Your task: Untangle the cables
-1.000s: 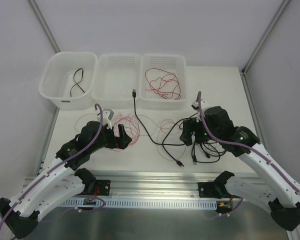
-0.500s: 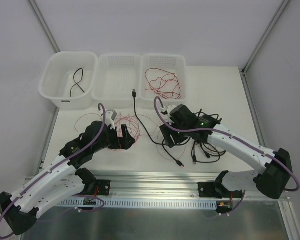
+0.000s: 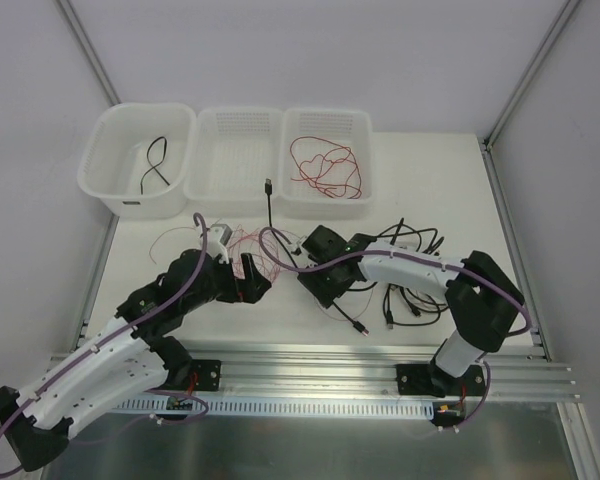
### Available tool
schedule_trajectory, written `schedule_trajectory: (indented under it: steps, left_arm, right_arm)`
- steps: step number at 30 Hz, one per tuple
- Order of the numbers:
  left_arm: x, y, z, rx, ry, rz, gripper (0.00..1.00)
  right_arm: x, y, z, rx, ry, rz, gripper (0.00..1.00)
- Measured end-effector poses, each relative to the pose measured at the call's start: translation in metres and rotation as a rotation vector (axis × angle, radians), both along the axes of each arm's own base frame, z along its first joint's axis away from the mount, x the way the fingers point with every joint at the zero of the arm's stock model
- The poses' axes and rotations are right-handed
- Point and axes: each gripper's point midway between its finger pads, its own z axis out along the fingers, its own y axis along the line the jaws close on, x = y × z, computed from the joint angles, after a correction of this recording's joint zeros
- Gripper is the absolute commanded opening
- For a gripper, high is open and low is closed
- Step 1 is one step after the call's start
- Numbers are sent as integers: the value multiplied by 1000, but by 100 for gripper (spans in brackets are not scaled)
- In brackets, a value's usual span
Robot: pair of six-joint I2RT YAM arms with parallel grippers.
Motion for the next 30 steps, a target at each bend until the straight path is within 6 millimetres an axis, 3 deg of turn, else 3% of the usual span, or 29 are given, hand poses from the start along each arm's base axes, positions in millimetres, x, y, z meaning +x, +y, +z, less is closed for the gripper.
schedule_trajectory:
  steps: [8,16,21,23,25,30]
  left_arm:
    - [-5,11,-2,-45,-34,42,99]
    - [-4,10,-10,-21,-10,43,99]
    - [-4,8,-18,3,20,38,99]
    - [-4,8,-20,7,25,37,99]
    - [-4,6,-21,11,30,31,99]
    - [-5,2,-26,25,48,17,99]
  right_arm:
    - [11,15,-14,20,-39,12,46]
    - [6,22,-17,24,-47,33,1]
    - [0,21,-9,19,-65,51,1]
    - [-3,19,4,29,-76,55,1]
    - [-6,17,29,55,-96,58,1]
    - [4,25,128,225,-238,41,1]
